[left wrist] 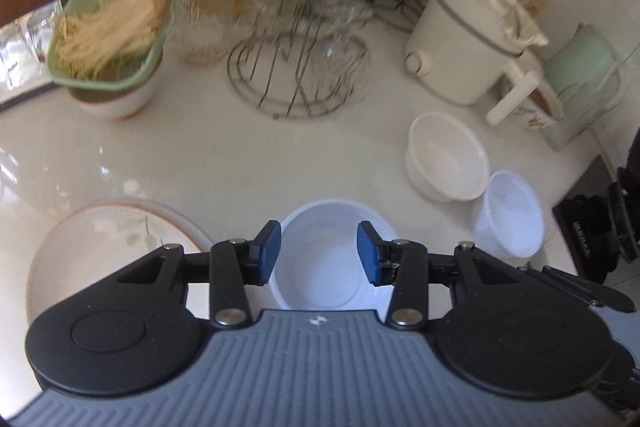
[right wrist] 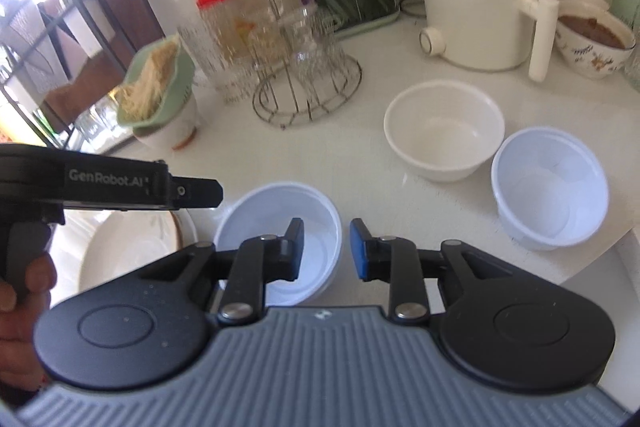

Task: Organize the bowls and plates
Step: 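Lift the plastic bowl with both grippers, set it beside the plates, open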

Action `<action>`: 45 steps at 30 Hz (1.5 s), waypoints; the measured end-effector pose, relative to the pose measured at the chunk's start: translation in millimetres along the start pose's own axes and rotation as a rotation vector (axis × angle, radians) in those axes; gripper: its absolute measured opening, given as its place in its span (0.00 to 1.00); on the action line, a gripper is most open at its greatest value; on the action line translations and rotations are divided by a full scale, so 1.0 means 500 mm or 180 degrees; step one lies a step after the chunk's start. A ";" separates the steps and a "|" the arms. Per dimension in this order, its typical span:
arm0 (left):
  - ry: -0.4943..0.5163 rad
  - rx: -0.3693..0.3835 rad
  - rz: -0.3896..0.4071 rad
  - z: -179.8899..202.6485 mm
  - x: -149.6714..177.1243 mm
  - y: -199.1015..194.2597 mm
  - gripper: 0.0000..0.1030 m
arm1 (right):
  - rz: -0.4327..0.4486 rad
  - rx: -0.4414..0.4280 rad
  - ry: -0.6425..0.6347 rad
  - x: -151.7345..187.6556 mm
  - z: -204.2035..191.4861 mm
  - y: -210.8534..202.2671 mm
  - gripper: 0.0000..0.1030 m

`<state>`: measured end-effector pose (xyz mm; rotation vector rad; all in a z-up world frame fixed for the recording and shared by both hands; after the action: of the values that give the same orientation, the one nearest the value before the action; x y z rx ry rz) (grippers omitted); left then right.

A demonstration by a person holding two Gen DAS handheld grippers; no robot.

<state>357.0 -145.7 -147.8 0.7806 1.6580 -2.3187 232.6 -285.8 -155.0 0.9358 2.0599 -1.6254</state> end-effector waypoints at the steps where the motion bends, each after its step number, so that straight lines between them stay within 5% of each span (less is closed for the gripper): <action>1: 0.0009 0.0023 0.0027 0.004 -0.005 -0.012 0.46 | 0.0036 -0.0002 -0.0001 -0.004 -0.001 -0.010 0.28; 22: 0.0343 0.0238 0.0286 0.076 -0.024 -0.169 0.46 | 0.0625 0.0079 0.0108 -0.047 -0.004 -0.195 0.28; 45: 0.0794 0.0626 0.0099 0.184 0.007 -0.112 0.46 | 0.0627 0.0703 0.0477 -0.019 0.086 -0.221 0.29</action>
<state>301.1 -210.1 -81.9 1.1695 1.5073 -2.4741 158.3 -342.6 -81.4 1.3279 1.8357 -1.7461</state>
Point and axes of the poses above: each gripper's, at about its wrist camera, not at the fingertips, and y roughly the way its jaws point, z to its right, x to its underside, the point moved 5 cm from there along y, roughly the way its jaws point
